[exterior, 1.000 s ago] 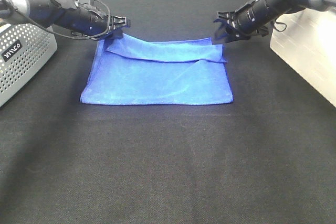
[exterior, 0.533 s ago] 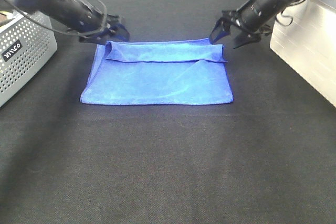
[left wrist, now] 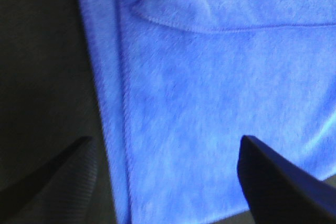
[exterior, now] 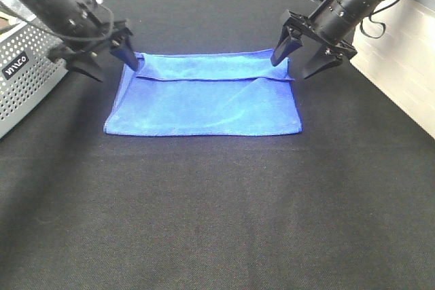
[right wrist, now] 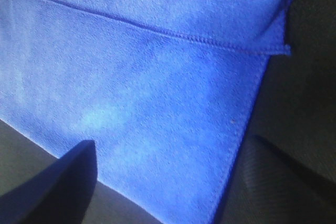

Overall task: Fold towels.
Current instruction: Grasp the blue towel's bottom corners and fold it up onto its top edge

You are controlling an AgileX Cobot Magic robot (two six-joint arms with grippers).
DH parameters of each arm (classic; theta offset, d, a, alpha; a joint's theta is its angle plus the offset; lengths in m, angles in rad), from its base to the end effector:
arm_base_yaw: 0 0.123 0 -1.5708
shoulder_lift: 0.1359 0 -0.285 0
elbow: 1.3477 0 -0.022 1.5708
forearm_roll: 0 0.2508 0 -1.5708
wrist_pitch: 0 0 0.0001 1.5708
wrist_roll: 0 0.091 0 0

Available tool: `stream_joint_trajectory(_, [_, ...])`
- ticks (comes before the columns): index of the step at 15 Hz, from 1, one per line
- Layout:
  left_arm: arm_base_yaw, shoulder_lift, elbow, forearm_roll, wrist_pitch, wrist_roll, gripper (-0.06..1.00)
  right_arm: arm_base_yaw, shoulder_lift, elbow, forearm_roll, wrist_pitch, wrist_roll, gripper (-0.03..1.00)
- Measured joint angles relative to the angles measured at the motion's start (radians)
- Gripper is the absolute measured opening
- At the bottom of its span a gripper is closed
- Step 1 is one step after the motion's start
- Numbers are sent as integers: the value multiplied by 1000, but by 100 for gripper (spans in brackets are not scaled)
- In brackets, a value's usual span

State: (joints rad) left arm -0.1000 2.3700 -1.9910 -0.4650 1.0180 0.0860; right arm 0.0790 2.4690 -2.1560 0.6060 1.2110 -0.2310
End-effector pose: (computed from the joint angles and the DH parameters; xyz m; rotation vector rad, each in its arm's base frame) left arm 0.4956 -0.0847 0.1611 -0.0129 2.8244 -0.6149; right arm 0.5043 0.0886 0.1586 -0.1846 2.8449 0.8348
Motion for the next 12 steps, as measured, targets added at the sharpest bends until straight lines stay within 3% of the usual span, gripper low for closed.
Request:
stream_joint_trajectory(2, [-2, -70, 93, 16, -21, -14, 71, 0, -70, 95, -38, 1, 0, 73])
stream_joint_trajectory(4, [-2, -161, 312, 12, -131, -27, 71, 0, -191, 303, -69, -99, -3, 73])
stream_joint_trajectory(7, [-2, -211, 504, 2, -294, -67, 71, 0, -253, 473, -70, -243, -30, 73])
stream_joint_trajectory(12, [-3, -188, 537, -63, -390, -72, 71, 0, -253, 515, -75, -339, -37, 73])
